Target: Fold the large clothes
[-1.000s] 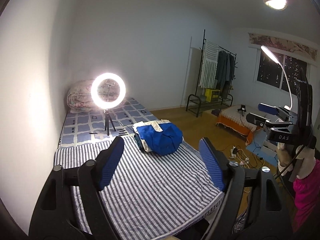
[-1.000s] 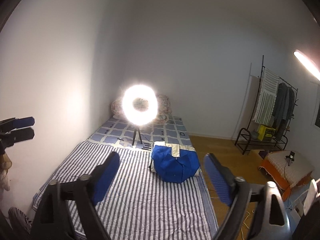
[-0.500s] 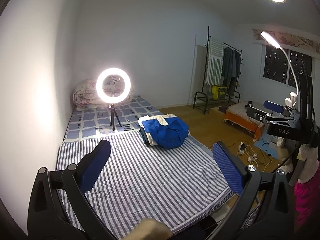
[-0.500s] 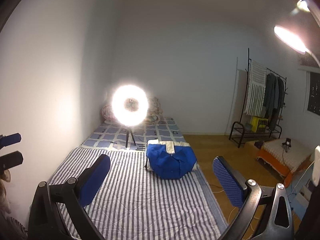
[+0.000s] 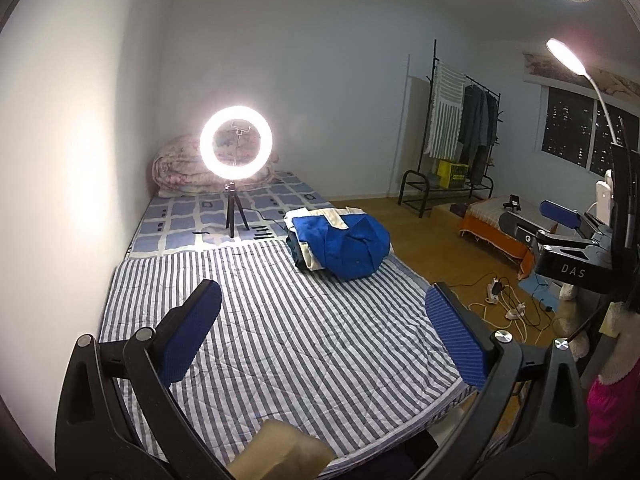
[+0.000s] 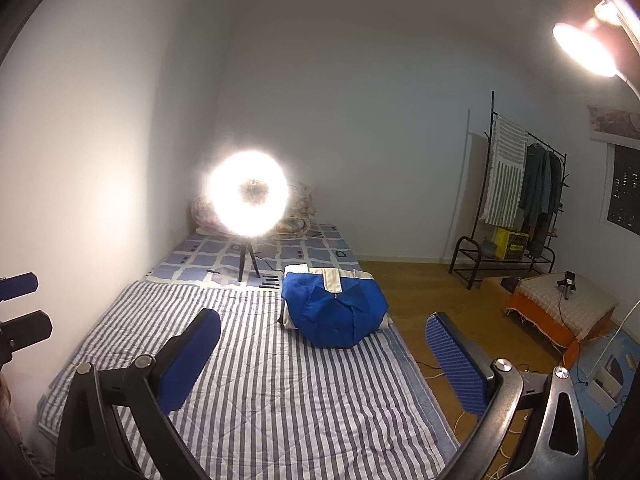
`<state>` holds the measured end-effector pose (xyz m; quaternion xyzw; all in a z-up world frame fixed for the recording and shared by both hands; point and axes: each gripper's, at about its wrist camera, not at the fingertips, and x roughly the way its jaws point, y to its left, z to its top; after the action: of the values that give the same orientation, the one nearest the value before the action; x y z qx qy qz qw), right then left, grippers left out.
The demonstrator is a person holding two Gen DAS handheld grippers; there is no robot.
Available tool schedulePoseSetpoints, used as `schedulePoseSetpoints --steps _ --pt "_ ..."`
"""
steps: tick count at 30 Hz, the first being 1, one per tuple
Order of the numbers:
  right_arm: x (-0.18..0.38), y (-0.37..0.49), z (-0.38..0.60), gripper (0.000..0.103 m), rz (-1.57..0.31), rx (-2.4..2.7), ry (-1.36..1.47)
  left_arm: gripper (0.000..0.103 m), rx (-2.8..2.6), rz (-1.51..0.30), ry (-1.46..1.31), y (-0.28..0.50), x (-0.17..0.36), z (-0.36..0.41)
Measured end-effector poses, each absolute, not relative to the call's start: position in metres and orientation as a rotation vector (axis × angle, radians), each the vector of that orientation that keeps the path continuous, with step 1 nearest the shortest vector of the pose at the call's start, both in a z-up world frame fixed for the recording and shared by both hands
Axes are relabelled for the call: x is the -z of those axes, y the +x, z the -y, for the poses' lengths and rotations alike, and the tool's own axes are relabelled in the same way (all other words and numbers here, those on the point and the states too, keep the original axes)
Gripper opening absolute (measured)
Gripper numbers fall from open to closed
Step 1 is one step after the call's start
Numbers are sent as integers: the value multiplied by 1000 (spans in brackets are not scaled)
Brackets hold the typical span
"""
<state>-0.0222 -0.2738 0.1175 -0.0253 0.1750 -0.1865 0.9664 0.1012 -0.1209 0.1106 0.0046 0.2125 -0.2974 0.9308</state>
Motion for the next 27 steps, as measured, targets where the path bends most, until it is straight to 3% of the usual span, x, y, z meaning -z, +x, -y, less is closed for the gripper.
schedulePoseSetpoints --steps 27 --pt "-61 22 294 103 -376 403 -6 103 558 -489 74 137 -56 144"
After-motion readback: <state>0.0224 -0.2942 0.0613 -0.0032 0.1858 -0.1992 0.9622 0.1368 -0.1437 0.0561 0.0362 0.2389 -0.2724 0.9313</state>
